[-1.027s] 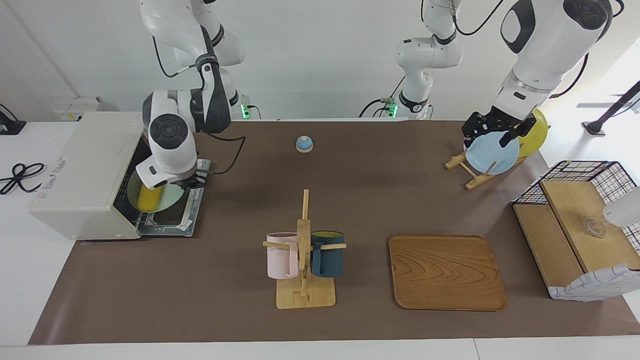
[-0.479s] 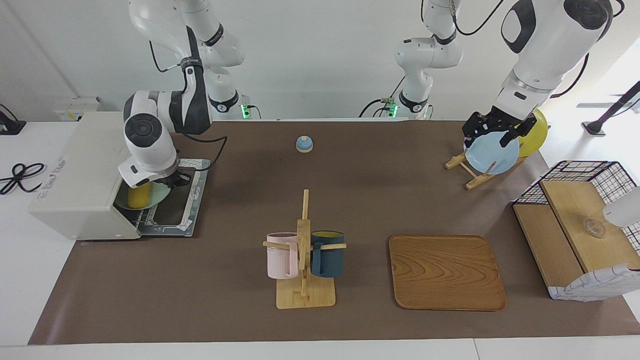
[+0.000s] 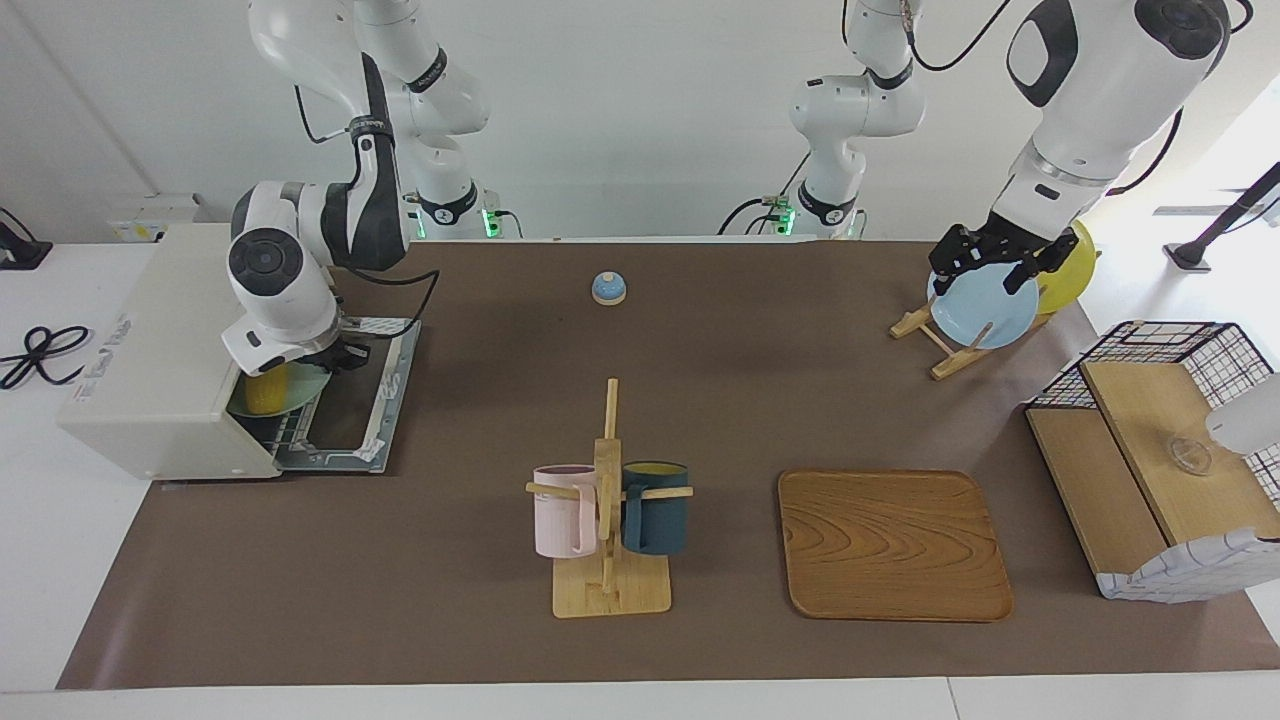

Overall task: Put corn in oven
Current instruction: 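Carry the corn with the right gripper into the open oven, then release the corn inside the oven and withdraw the right gripper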

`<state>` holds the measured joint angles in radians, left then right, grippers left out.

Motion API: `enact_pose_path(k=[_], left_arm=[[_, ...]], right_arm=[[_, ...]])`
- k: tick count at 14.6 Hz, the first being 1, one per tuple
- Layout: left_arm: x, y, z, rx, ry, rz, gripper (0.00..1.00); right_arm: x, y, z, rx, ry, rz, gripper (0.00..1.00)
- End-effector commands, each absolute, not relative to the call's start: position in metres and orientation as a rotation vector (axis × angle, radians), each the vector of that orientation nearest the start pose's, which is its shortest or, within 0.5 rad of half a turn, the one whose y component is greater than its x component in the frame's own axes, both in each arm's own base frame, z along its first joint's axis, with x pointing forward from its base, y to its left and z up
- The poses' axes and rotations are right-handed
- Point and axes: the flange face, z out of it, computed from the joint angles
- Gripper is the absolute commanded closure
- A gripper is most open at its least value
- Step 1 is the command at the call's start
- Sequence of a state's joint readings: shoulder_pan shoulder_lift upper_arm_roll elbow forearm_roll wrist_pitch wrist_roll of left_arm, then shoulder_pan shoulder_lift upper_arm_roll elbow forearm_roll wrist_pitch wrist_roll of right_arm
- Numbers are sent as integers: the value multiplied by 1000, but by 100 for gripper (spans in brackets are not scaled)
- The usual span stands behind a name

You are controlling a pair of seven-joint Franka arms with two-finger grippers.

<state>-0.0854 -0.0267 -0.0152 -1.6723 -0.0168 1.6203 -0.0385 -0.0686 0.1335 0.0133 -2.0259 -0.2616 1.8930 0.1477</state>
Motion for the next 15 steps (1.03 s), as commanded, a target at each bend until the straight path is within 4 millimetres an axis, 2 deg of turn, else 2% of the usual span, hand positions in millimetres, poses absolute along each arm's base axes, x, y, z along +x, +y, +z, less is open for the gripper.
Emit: enact_pose_path(k=[1,4,8,9,10,11,14,15], left_arm=[[540,-53,598,-3146,91,30,0],[540,-54,598,-3146,96,30,0],[540,-53,598,-3146,93,30,0],[540,-54,598,-3146,96,30,0],[540,-54,598,-3146,96,30,0],[540,-53,598,-3146,93,30,0],[540,-53,598,-3146,93,30,0],[540,-53,598,-3146,93,30,0]], right_arm=[[540,-52,369,-3363,98,401,71],[549,-37,377,-3365,66,388,73],[566,9,403,-3383,4,406,77],[567,21,401,-3391,33,383,82],[566,27,396,-3378,76,359,97],[563,32,388,-3327,97,337,100],[544,37,337,-3271,93,277,100],[539,38,327,-3266,97,275,100]])
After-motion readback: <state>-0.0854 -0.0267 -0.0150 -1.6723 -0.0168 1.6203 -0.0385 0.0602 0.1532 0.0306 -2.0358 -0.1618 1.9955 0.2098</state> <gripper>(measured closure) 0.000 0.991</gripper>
